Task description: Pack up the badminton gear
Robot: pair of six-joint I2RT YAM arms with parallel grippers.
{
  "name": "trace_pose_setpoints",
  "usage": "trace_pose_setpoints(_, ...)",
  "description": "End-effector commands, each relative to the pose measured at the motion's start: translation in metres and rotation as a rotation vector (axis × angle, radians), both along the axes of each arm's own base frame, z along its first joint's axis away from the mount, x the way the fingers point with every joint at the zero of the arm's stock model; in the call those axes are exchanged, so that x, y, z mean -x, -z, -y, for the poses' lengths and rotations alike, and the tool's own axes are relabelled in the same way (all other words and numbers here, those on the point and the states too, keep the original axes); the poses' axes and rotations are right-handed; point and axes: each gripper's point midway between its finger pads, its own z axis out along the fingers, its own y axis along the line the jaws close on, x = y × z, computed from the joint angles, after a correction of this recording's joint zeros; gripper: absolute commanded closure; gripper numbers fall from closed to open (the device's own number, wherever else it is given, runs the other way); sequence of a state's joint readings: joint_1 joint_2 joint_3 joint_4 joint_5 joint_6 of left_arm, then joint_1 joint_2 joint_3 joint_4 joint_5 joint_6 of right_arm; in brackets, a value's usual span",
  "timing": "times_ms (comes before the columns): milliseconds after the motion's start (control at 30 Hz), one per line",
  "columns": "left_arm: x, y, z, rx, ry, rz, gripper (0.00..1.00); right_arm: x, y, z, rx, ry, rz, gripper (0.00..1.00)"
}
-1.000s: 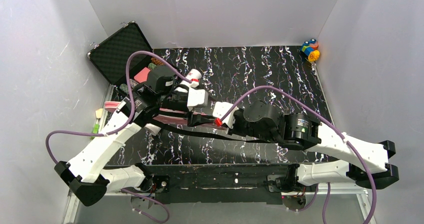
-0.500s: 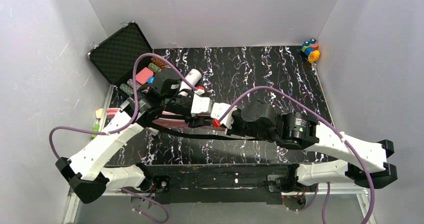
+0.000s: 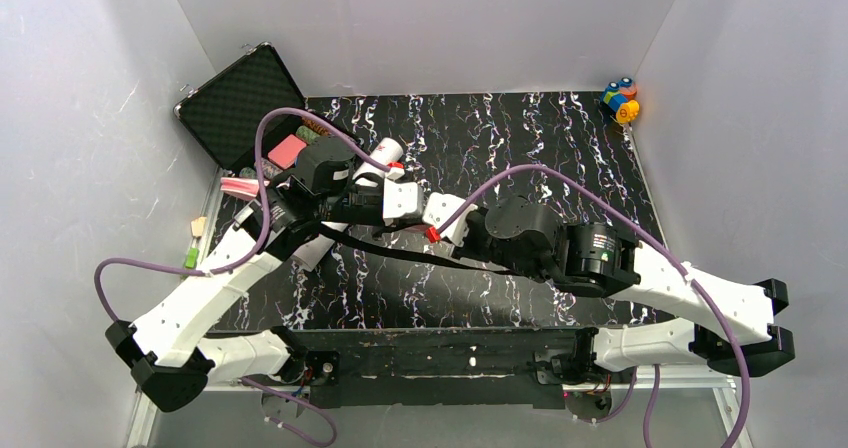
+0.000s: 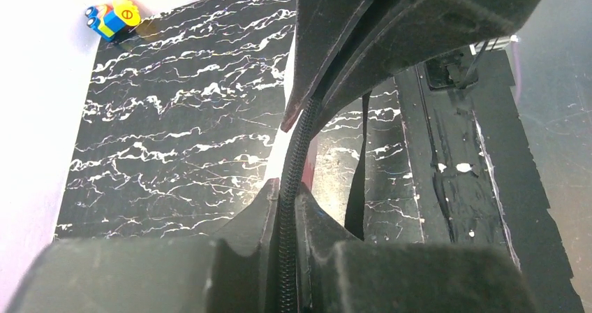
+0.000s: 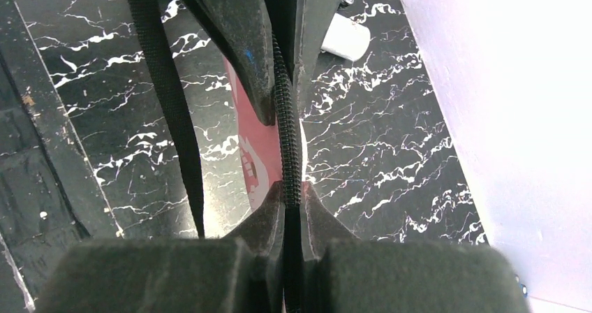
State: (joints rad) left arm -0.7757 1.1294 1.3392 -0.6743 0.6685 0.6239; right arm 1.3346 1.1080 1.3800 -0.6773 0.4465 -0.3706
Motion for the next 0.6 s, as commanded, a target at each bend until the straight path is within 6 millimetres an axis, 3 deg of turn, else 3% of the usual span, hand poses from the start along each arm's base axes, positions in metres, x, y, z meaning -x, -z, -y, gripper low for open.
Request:
trace_pose_setpoints(0, -0.012, 0.032, 0.0, -0.093, -0.054, 0.003, 1.0, -0.005, -0.116, -0.029, -0.499, 0.021, 0.079, 0.99)
trace_pose_setpoints(67, -0.011, 0.03, -0.001, -0.085, -0.061, 0.001, 1.0, -0.005, -0.117, -0.027, -0.509, 0.028, 0.079, 0.98)
trace_pose_setpoints(133, -0.013, 0.026, -0.001, -0.068, -0.083, -0.006, 1.0, -0.008, -0.114, -0.022, -0.509, 0.053, 0.078, 0.85)
trace_pose_setpoints(200, -0.015, 0.023, -0.002, -0.055, -0.105, -0.017, 1.0, -0.01, -0.111, -0.012, -0.513, 0.084, 0.075, 0.82)
trace_pose_setpoints(300, -0.016, 0.019, -0.004, -0.039, -0.118, -0.027, 1.0, -0.012, -0.105, 0.004, -0.518, 0.127, 0.073, 0.69)
trace_pose_setpoints(467, -0.021, 0.017, -0.007, -0.026, -0.151, -0.048, 1.0, -0.017, -0.128, 0.047, -0.578, 0.223, 0.113, 0.33)
trace_pose_setpoints(567, -0.029, 0.01, -0.009, 0.011, -0.197, -0.073, 1.0, -0.02, -0.146, 0.08, -0.635, 0.306, 0.119, 0.28)
